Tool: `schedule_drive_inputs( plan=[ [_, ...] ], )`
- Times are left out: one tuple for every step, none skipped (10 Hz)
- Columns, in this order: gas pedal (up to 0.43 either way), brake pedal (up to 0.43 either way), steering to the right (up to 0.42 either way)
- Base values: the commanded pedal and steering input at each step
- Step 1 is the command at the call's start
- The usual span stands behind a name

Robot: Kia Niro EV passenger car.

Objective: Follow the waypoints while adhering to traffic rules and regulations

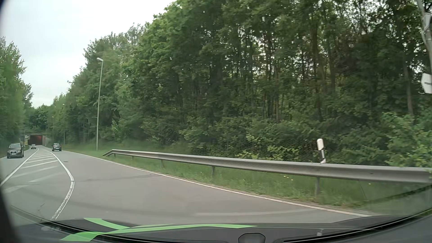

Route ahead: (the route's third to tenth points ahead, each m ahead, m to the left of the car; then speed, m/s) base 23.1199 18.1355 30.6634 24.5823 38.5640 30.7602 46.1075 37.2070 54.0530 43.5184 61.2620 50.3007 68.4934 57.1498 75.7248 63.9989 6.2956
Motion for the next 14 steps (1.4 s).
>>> schedule_drive_inputs(
  plan=[
    [0.079,0.000,-0.301],
    [0.079,0.000,-0.299],
    [0.079,0.000,-0.296],
    [0.079,0.000,-0.290],
    [0.079,0.000,-0.284],
    [0.079,0.000,-0.279],
    [0.079,0.000,-0.273],
    [0.087,0.000,-0.266],
    [0.087,0.000,-0.258],
    [0.087,0.000,-0.249],
    [0.087,0.000,-0.237],
    [0.087,0.000,-0.223],
    [0.087,0.000,-0.211],
    [0.087,0.000,-0.192]
  ],
)
